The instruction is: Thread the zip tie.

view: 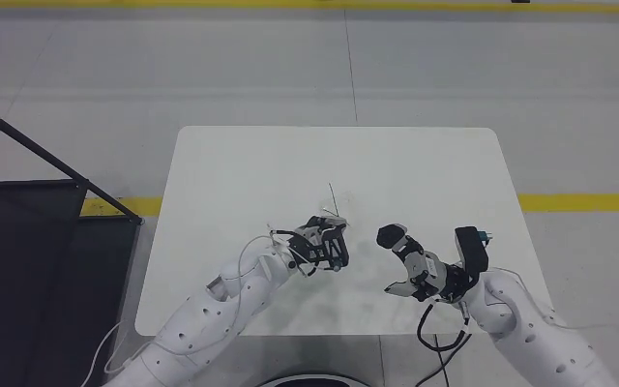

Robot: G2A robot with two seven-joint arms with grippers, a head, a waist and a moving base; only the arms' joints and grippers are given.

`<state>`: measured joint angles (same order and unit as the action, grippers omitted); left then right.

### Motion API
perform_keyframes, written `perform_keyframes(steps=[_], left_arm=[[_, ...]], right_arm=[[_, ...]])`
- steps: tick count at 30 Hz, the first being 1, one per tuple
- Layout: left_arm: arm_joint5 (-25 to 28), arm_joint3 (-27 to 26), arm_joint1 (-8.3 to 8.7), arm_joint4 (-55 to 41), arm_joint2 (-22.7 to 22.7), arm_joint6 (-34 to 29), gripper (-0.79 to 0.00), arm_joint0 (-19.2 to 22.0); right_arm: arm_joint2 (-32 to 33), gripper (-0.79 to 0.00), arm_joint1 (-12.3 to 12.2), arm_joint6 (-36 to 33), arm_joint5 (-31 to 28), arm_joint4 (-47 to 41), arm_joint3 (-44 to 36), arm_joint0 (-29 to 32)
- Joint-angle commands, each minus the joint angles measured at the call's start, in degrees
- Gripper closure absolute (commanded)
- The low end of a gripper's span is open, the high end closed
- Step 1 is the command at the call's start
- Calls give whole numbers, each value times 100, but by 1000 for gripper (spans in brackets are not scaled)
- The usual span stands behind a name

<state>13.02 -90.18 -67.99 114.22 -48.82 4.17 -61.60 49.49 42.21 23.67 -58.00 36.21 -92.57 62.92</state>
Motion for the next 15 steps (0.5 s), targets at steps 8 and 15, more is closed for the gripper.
perform_keyframes(steps=[8,15], left_arm=[[97,2,-34,-52,-57,-10,-483,-56],[83,6,-64,-150,-124,34,-579,-90]], right_arm=[[0,-785,0,0,0,0,0,0],[0,-785,0,0,0,0,0,0]])
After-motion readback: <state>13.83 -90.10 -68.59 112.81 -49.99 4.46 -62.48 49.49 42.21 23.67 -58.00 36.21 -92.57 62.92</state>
